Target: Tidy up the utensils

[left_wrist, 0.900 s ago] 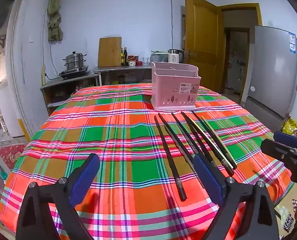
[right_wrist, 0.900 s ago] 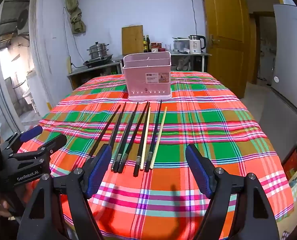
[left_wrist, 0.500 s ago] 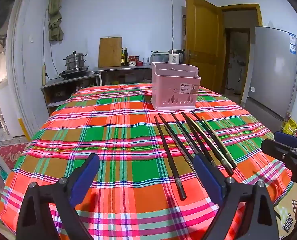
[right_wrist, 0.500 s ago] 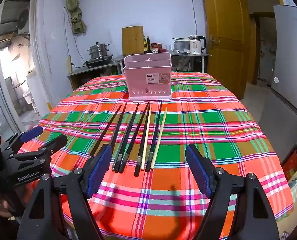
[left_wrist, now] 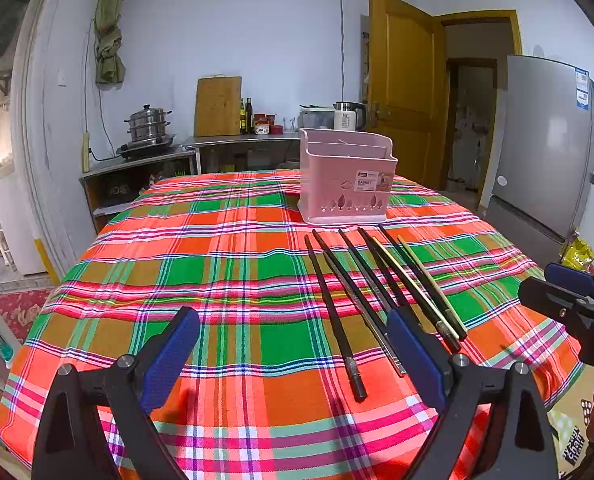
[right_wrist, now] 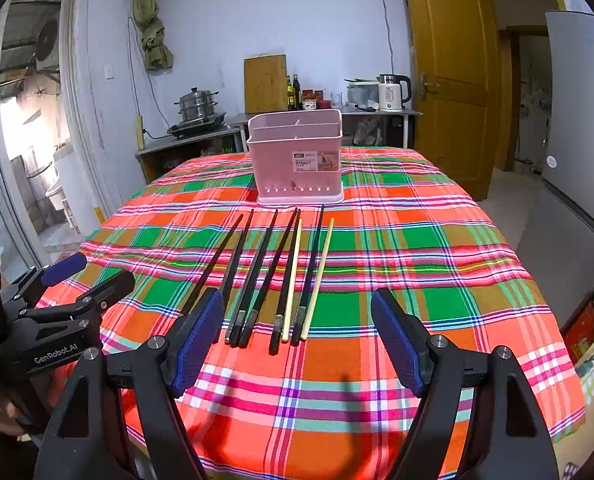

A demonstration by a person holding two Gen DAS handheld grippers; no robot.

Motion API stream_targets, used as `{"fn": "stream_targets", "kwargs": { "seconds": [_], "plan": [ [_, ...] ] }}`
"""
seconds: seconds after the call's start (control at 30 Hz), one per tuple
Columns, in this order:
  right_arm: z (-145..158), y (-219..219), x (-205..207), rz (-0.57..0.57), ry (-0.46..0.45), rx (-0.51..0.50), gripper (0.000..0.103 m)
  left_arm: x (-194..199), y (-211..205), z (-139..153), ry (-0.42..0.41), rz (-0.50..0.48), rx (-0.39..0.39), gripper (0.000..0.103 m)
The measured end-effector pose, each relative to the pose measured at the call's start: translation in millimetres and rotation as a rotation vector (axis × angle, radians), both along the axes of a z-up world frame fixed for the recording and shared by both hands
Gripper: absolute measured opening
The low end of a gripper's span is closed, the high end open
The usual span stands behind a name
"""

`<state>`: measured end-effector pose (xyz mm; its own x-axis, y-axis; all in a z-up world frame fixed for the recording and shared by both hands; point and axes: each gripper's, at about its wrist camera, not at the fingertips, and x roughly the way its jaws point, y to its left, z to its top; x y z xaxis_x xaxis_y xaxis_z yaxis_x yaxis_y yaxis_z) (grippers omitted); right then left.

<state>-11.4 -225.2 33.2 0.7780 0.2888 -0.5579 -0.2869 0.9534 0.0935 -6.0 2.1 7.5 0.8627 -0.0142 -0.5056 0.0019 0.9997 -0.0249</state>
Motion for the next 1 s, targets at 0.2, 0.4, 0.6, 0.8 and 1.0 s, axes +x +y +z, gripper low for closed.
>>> {"fn": "stream_targets", "kwargs": {
  "seconds": [0.2, 0.4, 0.6, 0.8, 1.0],
  "plan": [
    [0.5, -0.1, -0.7, 0.001, -0.003, 0.002, 0.076, -1.2, -0.5, 0.4, -0.001, -0.003, 0.003, 0.095],
    [1.2, -0.1, -1.2, 0.0, -0.004, 0.004, 0.076, -1.4, -1.5, 1.2, -0.002, -0.007, 0.002, 0.095],
    [1.0, 0.3, -1.3, 0.001, -0.005, 0.001, 0.076, -1.5, -2.3, 2.5, -0.003, -0.012, 0.001, 0.095],
    [1.0, 0.2, -1.5, -0.001, -0.005, 0.001, 0.076, -1.6, -2.3, 2.7, -0.003, -0.016, 0.002, 0.095],
    [1.3, 0.3, -1.2, 0.001, -0.003, 0.003, 0.076, -3.8, -0.6, 3.5, -0.004, -0.019, 0.0, 0.095]
  ]
}}
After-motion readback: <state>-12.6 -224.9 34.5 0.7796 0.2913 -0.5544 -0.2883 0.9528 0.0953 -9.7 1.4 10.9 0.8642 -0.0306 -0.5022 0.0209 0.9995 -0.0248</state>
